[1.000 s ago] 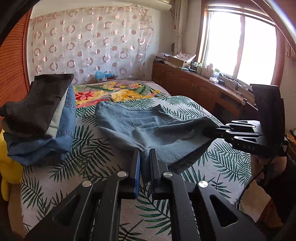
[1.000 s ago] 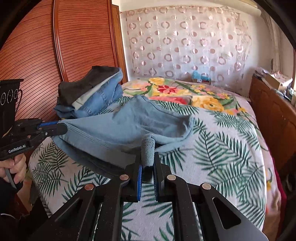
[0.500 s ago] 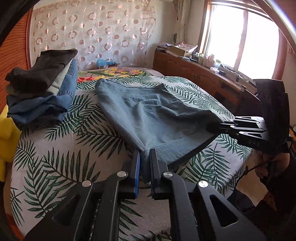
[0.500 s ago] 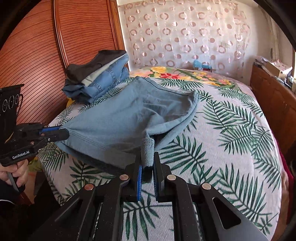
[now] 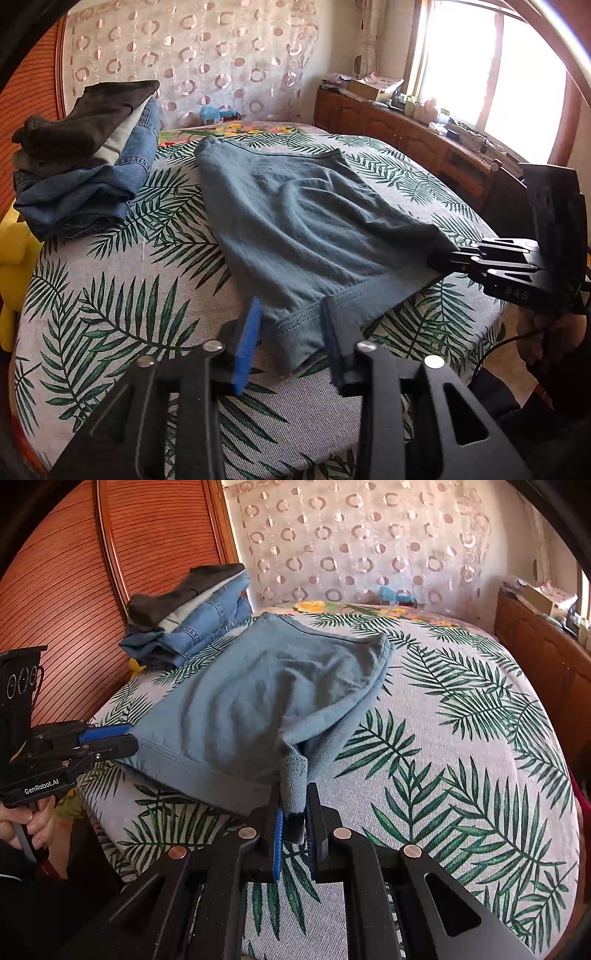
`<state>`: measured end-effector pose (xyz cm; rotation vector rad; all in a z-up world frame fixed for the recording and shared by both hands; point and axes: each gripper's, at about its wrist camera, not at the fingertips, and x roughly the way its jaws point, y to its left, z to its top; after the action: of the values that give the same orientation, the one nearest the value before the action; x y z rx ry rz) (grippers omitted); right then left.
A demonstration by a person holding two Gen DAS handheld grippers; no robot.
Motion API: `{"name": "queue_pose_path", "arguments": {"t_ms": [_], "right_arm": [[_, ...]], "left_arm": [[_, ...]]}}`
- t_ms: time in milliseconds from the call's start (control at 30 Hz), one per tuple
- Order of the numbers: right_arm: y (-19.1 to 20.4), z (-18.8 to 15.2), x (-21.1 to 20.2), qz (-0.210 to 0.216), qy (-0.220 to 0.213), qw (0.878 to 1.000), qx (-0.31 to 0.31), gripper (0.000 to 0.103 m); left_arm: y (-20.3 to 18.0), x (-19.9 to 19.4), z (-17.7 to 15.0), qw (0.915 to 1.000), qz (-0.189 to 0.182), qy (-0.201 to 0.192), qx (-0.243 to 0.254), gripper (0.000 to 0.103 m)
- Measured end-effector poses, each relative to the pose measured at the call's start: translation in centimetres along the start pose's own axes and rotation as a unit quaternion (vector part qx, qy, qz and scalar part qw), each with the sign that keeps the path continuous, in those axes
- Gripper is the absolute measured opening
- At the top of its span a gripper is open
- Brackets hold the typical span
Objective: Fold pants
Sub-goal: 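Lower the hem onto the shorts with both grippers, folding them in half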
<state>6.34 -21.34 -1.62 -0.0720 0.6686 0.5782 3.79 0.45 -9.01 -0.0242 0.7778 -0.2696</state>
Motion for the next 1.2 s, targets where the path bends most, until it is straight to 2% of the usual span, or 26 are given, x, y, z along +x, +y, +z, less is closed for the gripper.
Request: {"name": "queue_pose_path", "arguments": {"t_ms": [33, 133, 267, 533, 733, 767, 800, 1000, 1067, 1200], "right_arm": [[0.0, 0.0, 0.1, 0.001, 0.001, 1.0, 0.003, 0.01], [-0.2, -0.1, 0.1, 0.002, 0.002, 1.0, 0.008, 0.01], [-0.1, -0.1, 0.5, 0.002, 0.001, 1.0, 0.01, 0.01], [-0.4, -1.0, 0.7, 0.0, -0.002, 1.0, 0.011, 0.01], [-0.6, -1.1, 0.6, -0.001, 0.0, 1.0, 0.014, 0.01], [-0.6, -1.0, 0.6, -0.002, 0.001, 1.0, 0.013, 0.013], [-0.5, -1.1, 0.7, -0.005, 0.003, 1.0, 0.012, 0.016], [-0.4, -1.0, 0.8, -0.006, 0.009, 1.0, 0.001, 0.017], [-0.4, -0.9, 0.5, 0.003, 0.008, 1.0, -0.004, 0.012], [-0.4, -0.7, -0.3, 0.012, 0.0, 1.0, -0.011, 0.011]], "left_arm": [[0.1, 0.1, -0.1, 1.0, -0.001, 0.0, -0.001, 0.043], [0.2, 0.5, -0.2, 1.0, 0.005, 0.0, -0.006, 0.044], [0.4, 1.0, -0.5, 0.9998, 0.011, 0.004, -0.014, 0.044], [0.5, 1.8, -1.6, 0.9995, -0.005, 0.016, -0.027, 0.041], [0.1, 1.7, -1.9, 0.9997, 0.006, 0.006, -0.021, 0.041], [-0.1, 1.8, -2.0, 0.9998, 0.007, 0.005, -0.019, 0.04], [-0.1, 1.8, -2.0, 0.9999, 0.003, 0.005, -0.016, 0.031], [0.0, 1.4, -1.7, 0.9998, -0.016, 0.0, -0.012, 0.013], [-0.1, 0.9, -1.5, 0.9998, -0.019, -0.006, -0.008, 0.012], [0.0, -0.7, -0.9, 0.9992, -0.031, -0.023, -0.013, 0.012]]}}
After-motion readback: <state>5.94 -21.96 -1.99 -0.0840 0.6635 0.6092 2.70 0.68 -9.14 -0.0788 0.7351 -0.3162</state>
